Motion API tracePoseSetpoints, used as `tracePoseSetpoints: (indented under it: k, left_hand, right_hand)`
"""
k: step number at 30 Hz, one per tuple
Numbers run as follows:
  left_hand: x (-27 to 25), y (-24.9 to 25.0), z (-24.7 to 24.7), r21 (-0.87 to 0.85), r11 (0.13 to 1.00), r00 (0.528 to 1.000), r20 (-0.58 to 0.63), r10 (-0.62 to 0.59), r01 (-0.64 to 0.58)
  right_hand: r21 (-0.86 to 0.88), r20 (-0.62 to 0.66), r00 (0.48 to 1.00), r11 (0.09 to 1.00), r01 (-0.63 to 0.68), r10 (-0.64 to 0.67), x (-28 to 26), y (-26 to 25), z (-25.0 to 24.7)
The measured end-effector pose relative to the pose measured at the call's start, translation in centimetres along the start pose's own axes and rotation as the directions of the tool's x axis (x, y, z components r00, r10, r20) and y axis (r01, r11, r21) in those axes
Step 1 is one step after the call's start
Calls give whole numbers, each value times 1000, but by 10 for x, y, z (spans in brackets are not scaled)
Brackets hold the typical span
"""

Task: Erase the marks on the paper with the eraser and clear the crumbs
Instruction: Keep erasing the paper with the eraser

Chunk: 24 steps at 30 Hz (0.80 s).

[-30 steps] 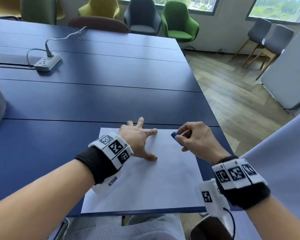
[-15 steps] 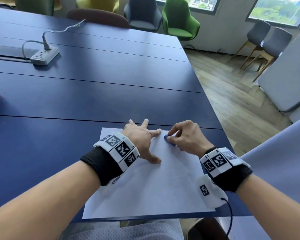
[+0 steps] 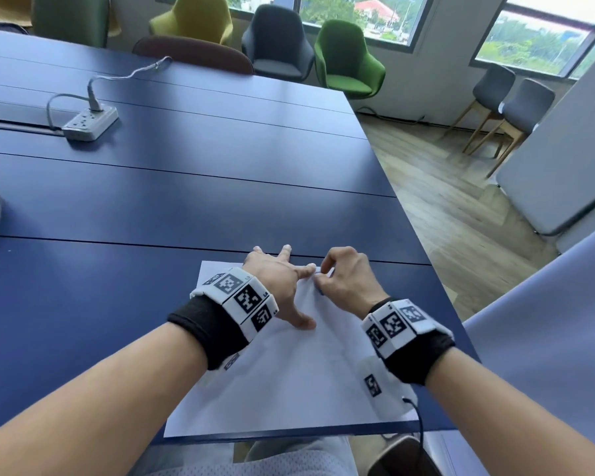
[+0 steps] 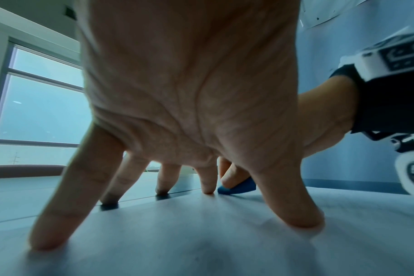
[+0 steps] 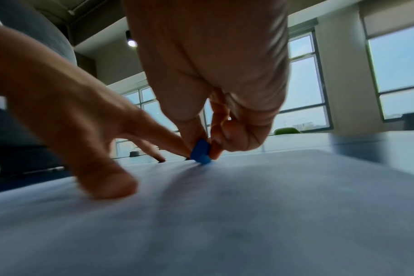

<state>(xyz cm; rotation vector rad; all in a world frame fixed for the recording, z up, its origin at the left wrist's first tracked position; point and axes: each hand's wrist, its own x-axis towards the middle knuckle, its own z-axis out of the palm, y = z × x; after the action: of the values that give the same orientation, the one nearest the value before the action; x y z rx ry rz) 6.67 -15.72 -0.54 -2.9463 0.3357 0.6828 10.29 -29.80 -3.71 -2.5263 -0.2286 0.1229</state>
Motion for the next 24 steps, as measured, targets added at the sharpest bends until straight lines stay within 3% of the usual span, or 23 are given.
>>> tracePoseSetpoints:
  k: [3, 7, 12, 17, 21, 24]
  left_hand:
    - [-2, 1, -2, 1, 1000, 1000, -9, 10, -10]
    - [-4, 3, -4, -3, 1000, 1000, 8, 9, -9]
    - [-5, 1, -3, -4, 1000, 1000, -6, 16, -16]
    - [-4, 1, -4, 5, 1000, 1000, 16, 4, -4]
    - [-5, 2, -4, 9, 1000, 1000, 12, 0, 0]
    - [-4, 2, -4, 9, 1000, 1000, 22, -5, 5]
  right_hand:
    - [-14, 60, 998, 1000, 15, -14, -5, 0, -2]
    - [-26, 1, 998, 998, -56, 56, 4, 6, -9]
    - [-30, 97, 995, 999, 19, -16, -7, -2, -1]
    - [-79, 5, 996, 993, -84, 84, 2, 9, -15]
    - [-63, 83, 996, 998, -7, 12, -6, 1, -4]
    - [-41, 59, 996, 997, -64, 66, 0, 11, -15]
